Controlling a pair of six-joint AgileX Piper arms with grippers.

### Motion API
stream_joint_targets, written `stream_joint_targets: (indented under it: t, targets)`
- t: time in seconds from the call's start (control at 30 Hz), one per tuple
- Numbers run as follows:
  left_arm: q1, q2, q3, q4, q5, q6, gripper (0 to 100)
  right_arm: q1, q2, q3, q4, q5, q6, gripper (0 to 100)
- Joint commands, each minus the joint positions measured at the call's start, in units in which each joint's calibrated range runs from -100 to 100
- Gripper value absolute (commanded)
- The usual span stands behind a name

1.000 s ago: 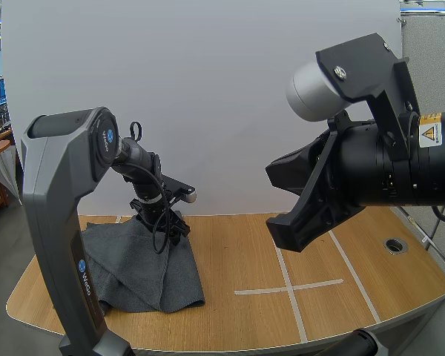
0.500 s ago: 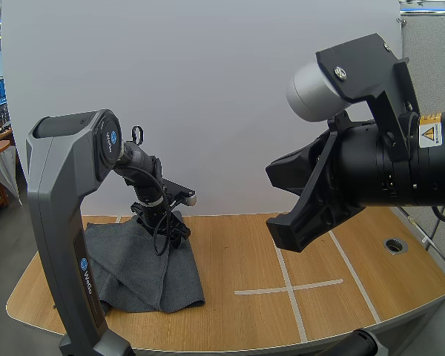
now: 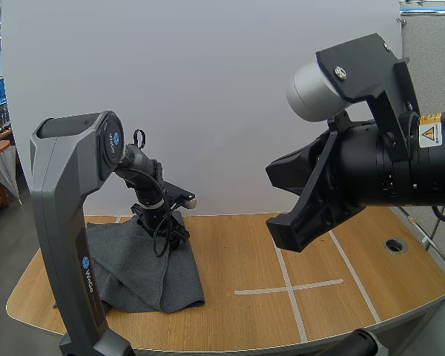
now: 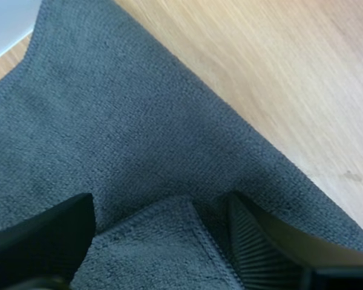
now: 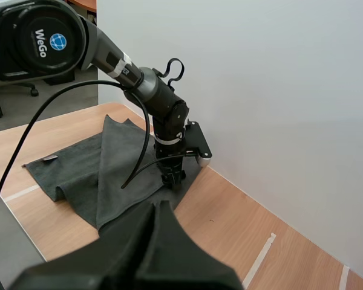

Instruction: Fold the towel

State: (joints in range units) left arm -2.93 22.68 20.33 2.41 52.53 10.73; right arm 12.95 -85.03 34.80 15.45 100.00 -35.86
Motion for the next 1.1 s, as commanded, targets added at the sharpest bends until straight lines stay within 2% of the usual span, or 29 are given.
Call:
stream_joint_targets:
  t: [0.0, 0.13, 0.2, 0.27, 0.3, 0.43, 0.53, 0.83, 1.07]
  targets:
    - [-0.24, 0.27, -0.76, 0.51, 0.22, -0.19, 100, -0.10, -0.51, -0.06, -0.36, 0.00, 0.11, 0]
    - [-0.24, 0.27, -0.76, 0.51, 1.06, -0.55, 100, -0.10, -0.51, -0.06, -0.36, 0.00, 0.11, 0]
    - [-0.24, 0.27, -0.76, 0.51, 2.08, -0.55, 95, -0.10, -0.51, -0.06, -0.36, 0.00, 0.11, 0]
    - [-0.24, 0.27, -0.76, 0.51, 2.86, -0.55, 84, -0.10, -0.51, -0.06, -0.36, 0.00, 0.11, 0]
    - [-0.24, 0.27, -0.76, 0.51, 3.11, -0.55, 74, -0.10, -0.51, -0.06, -0.36, 0.00, 0.11, 0]
    - [-0.24, 0.27, -0.76, 0.51, 3.18, -0.55, 48, -0.10, -0.51, -0.06, -0.36, 0.00, 0.11, 0]
    - [-0.24, 0.27, -0.76, 0.51, 3.74, -0.55, 39, -0.10, -0.51, -0.06, -0.36, 0.00, 0.11, 0]
    - [-0.24, -3.00, -0.76, 0.51, 5.45, -0.93, 39, -0.10, -0.51, -0.06, -0.36, 0.00, 0.11, 0]
    - [-0.17, -6.88, -0.76, 0.51, 13.35, -0.93, 38, -0.10, -0.51, -0.06, -0.36, 0.00, 0.11, 0]
